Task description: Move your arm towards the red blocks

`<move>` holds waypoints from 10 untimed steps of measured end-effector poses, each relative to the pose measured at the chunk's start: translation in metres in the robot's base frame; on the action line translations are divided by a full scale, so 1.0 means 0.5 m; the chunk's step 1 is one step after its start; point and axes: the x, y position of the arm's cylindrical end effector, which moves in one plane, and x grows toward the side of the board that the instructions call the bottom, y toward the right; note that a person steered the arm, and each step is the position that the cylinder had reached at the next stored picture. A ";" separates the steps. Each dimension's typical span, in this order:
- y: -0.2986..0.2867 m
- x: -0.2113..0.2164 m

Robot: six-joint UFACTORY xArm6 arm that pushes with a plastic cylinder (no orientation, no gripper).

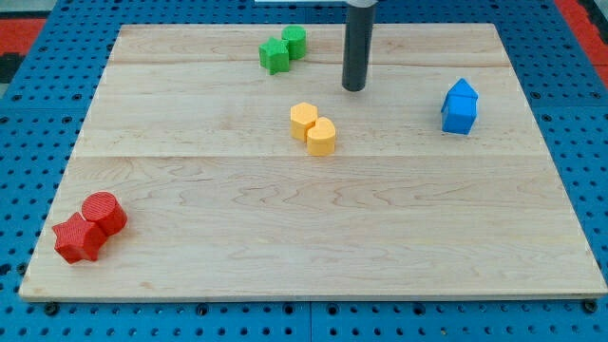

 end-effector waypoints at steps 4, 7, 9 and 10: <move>0.106 -0.131; 0.116 -0.074; 0.121 0.254; 0.072 0.377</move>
